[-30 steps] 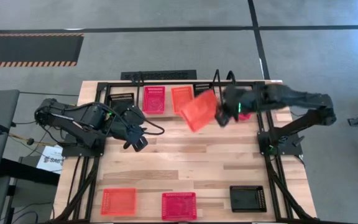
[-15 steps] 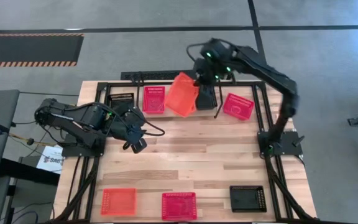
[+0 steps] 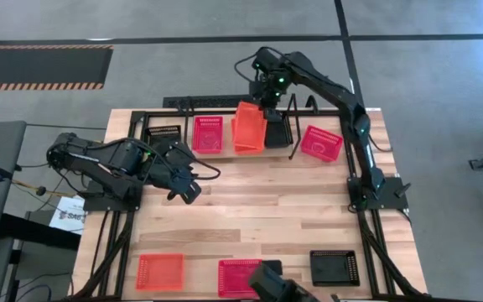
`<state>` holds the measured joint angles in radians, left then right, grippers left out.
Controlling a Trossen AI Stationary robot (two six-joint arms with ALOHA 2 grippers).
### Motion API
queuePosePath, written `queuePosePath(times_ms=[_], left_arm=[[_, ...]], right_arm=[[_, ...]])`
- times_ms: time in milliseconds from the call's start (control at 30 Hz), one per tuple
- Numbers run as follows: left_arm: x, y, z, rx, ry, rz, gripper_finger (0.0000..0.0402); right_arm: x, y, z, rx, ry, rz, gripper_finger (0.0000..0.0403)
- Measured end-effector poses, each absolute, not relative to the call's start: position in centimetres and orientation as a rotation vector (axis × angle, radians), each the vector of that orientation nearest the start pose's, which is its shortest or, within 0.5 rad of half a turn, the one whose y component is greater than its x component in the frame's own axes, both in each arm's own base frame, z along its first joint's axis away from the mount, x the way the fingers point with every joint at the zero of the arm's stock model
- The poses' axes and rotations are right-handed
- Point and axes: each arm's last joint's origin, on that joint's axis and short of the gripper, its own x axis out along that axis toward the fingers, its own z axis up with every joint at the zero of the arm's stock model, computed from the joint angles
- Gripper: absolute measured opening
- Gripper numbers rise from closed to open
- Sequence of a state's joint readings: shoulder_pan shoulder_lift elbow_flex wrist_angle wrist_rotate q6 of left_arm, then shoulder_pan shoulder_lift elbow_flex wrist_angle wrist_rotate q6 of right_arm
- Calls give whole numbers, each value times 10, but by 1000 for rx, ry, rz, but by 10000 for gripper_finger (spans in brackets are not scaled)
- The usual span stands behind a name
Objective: Stack baskets on shelf by color
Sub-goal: Stack the top orange bin on top of the orange bin on the shelf
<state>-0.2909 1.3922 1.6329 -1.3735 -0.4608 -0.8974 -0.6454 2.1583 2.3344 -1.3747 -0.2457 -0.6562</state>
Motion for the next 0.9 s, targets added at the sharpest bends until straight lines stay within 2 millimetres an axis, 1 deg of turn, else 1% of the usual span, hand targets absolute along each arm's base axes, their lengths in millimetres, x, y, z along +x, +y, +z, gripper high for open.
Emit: queuePosePath(times_ms=[100,333,533,600,900], left_arm=[[230,-55,395,-401,862,622,113],[231,-54,396,-431,833,656,113],[231,-54,396,-444,812,681,113],[231,-53,396,-438,805,688,113],[231,-53,396,-429,795,699,113]], right_arm=[[353,-261,322,-105,1159,54,1],[366,-269,302,-172,1166,101,1],[372,-274,296,-211,1144,104,1],[371,-275,293,-201,1155,107,1],[370,-276,294,-214,1153,111,1]])
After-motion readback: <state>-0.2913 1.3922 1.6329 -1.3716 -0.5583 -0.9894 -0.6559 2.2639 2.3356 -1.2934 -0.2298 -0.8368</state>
